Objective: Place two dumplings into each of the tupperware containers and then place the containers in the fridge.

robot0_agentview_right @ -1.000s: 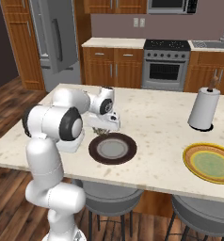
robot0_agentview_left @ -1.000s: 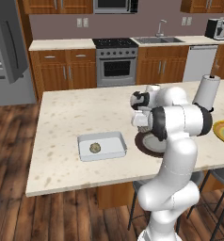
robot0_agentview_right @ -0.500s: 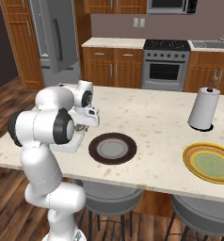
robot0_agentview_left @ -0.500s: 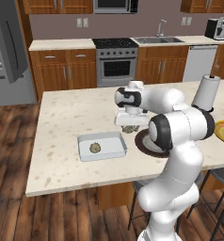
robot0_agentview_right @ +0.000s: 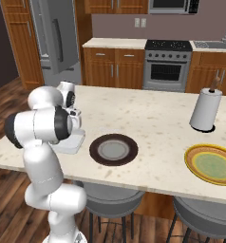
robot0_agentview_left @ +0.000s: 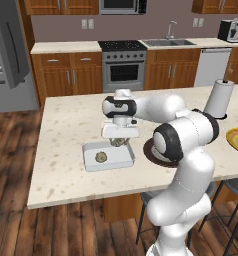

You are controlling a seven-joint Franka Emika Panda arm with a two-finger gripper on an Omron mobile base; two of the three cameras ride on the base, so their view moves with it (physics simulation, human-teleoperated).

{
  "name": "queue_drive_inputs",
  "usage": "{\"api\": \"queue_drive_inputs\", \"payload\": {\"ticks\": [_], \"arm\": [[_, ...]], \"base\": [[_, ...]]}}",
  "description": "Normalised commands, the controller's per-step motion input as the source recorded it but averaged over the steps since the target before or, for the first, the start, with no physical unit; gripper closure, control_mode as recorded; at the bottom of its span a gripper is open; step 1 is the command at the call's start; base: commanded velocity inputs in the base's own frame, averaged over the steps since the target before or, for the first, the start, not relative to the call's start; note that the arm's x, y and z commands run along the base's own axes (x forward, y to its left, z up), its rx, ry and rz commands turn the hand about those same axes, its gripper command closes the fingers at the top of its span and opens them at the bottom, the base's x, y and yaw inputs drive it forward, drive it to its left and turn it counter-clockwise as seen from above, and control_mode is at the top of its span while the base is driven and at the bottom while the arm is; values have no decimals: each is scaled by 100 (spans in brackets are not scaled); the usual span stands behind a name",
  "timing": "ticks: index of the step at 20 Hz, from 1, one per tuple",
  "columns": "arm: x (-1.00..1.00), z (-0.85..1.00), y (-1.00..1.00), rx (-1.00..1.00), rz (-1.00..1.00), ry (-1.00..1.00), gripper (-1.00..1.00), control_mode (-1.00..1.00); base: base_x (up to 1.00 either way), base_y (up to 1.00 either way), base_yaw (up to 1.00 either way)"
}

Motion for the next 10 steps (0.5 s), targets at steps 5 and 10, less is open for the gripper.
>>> {"api": "queue_drive_inputs", "payload": {"ticks": [5,10], "arm": [[24,-65,33,0,0,-1,100,-100],[33,-44,4,0,0,0,100,-100]], "base": [[0,0,0],[0,0,0]]}}
